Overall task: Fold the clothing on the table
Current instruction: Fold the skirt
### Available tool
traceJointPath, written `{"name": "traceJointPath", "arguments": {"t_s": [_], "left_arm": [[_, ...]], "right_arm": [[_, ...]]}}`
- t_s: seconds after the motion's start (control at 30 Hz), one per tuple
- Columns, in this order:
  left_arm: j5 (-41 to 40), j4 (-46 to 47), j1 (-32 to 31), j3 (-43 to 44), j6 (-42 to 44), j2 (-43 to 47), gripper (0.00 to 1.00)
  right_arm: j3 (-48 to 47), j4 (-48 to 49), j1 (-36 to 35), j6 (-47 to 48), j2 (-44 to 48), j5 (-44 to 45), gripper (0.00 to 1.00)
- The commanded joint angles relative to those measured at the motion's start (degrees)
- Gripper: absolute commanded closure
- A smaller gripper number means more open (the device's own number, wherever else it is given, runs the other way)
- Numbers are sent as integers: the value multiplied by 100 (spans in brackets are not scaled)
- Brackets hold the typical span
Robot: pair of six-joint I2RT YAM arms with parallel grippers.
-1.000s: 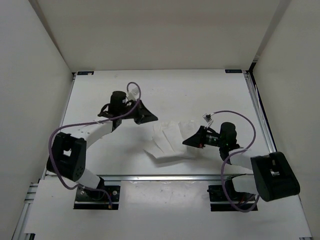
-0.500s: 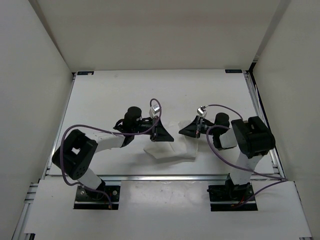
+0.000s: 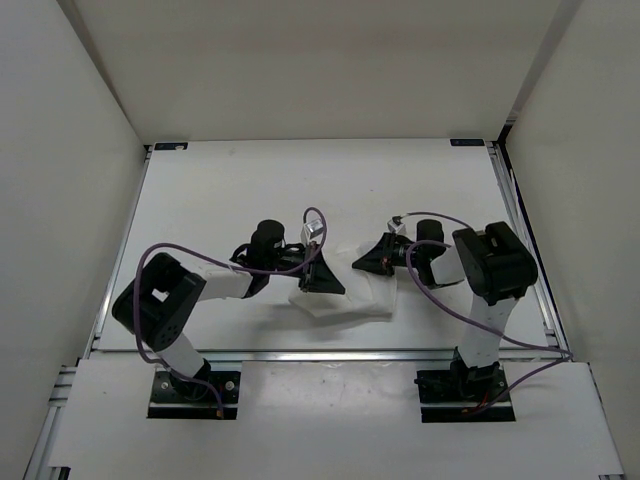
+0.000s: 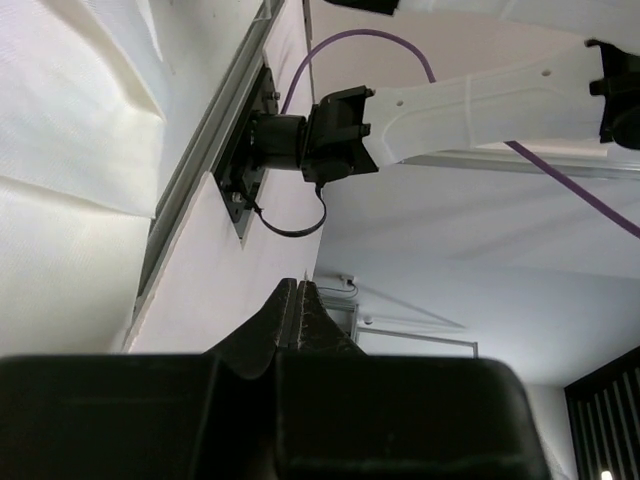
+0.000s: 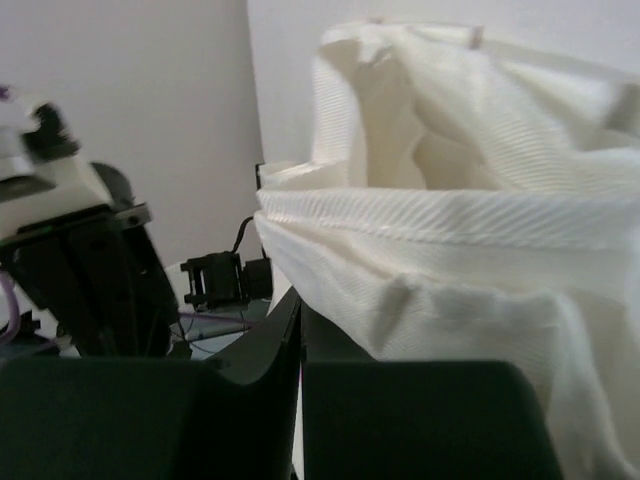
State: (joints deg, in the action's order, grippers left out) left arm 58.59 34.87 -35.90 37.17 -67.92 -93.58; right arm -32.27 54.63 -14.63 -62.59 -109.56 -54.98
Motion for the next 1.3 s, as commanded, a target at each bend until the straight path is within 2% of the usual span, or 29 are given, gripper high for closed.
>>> {"name": "traceJointPath", "arguments": {"t_s": [0.0, 0.03, 0.17, 0.23, 0.37, 0.53, 0.63, 0.7, 0.83, 1.03, 1.2, 1.27], "left_arm": [[276, 1, -48, 45, 218, 332, 100], [233, 106, -49, 62, 140, 262, 100], [241, 870, -505, 317, -510, -203, 100], [241, 1047, -637, 449, -669, -301, 100], [328, 1013, -471, 379, -661, -108, 100], [434, 943, -461, 536, -635, -169, 100], [443, 986, -523, 406, -608, -493, 100], [373, 1327, -541, 222, -652, -695, 100], [390, 1321, -628, 168, -433, -1073, 100], [486, 1048, -410, 106, 322, -1767, 100], [443, 890, -287, -7, 709, -2401, 100], [390, 899, -260, -104, 762, -2507, 100]], "right_arm": [[-454, -1057, 22, 458, -241, 338, 100], [-569, -1373, -4, 571, -337, 356, 100], [-737, -1535, -101, 730, -295, 357, 99], [-623, -994, -110, 652, -111, 235, 100], [-324, 117, 83, 247, 740, -65, 100], [-552, -1215, 513, 949, 1638, -188, 100], [-325, -1026, 759, 688, 1849, -294, 100], [-87, -797, 979, 441, 1999, -294, 100], [-68, -1156, 1155, 651, 2123, -364, 99], [19, -1340, 1042, 704, 2184, -417, 100], [-191, -2332, 664, 1608, 2237, -426, 100], [-61, -2326, 602, 1592, 2299, -513, 100]]}}
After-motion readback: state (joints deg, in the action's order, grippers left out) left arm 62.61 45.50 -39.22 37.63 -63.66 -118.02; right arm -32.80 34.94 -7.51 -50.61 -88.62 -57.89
